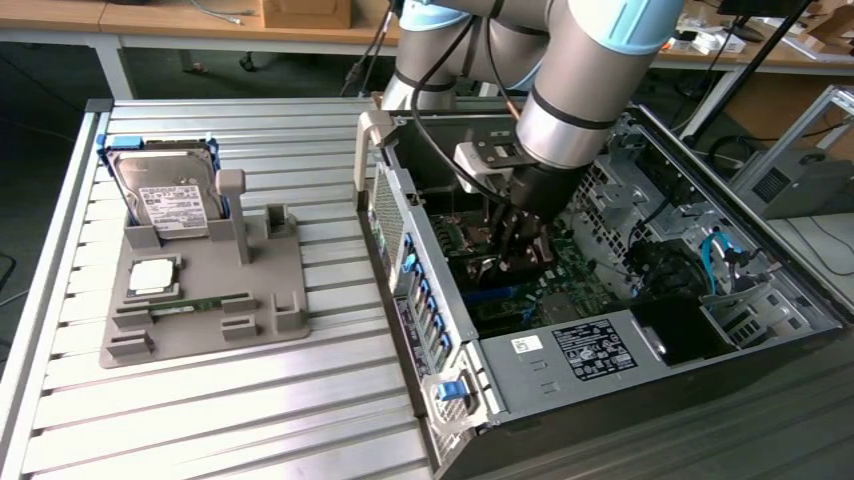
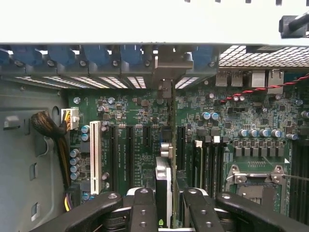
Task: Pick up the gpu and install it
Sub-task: 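Insert the gpu into the slot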
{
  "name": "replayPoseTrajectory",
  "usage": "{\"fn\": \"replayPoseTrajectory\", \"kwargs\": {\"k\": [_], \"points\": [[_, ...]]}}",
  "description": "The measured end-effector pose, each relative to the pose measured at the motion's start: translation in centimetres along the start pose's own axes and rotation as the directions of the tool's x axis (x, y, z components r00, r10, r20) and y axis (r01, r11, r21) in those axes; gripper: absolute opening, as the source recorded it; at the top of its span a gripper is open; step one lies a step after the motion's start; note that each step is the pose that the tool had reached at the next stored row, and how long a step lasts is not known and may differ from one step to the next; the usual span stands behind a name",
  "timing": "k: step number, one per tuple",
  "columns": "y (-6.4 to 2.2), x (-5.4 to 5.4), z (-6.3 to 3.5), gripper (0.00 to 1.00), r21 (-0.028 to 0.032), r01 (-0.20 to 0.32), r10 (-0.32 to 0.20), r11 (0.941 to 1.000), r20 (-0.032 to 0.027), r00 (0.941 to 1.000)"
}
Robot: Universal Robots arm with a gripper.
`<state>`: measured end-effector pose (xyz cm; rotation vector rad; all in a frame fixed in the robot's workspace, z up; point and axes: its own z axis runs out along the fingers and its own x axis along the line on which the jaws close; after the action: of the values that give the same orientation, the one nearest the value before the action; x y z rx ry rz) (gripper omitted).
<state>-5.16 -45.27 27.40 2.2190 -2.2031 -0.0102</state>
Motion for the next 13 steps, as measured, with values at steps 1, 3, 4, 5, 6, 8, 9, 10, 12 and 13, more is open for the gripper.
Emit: {"fn": "replayPoseTrajectory", "kwargs": {"k": [1,3,4,5,6,8,9,10,12,13], "points": [[0.00,0.05,0.03,0.27,0.0000,0.000,0.000,1.0000,0.0000,1.0000],[0.00,0.18,0.10,0.27,0.0000,0.000,0.000,1.0000,0.0000,1.0000],[0.00,0.23,0.17,0.27,0.0001,-0.001,0.001,1.0000,0.0002,1.0000],[0.00,0.27,0.22,0.27,0.0001,-0.001,0.001,1.0000,0.0002,1.0000],[0.00,0.31,0.27,0.27,-0.0001,-0.001,0.001,1.0000,0.0001,1.0000],[0.00,0.36,0.34,0.27,-0.0001,-0.001,0.001,1.0000,0.0000,1.0000],[0.00,0.39,0.37,0.27,-0.0001,-0.001,0.001,1.0000,0.0000,1.0000],[0.00,0.40,0.38,0.27,-0.0002,-0.002,0.002,1.0000,-0.0002,1.0000],[0.00,0.41,0.38,0.27,-0.0003,-0.002,0.002,1.0000,-0.0015,1.0000],[0.00,0.41,0.40,0.27,-0.0002,-0.003,0.003,1.0000,-0.0014,1.0000]]}}
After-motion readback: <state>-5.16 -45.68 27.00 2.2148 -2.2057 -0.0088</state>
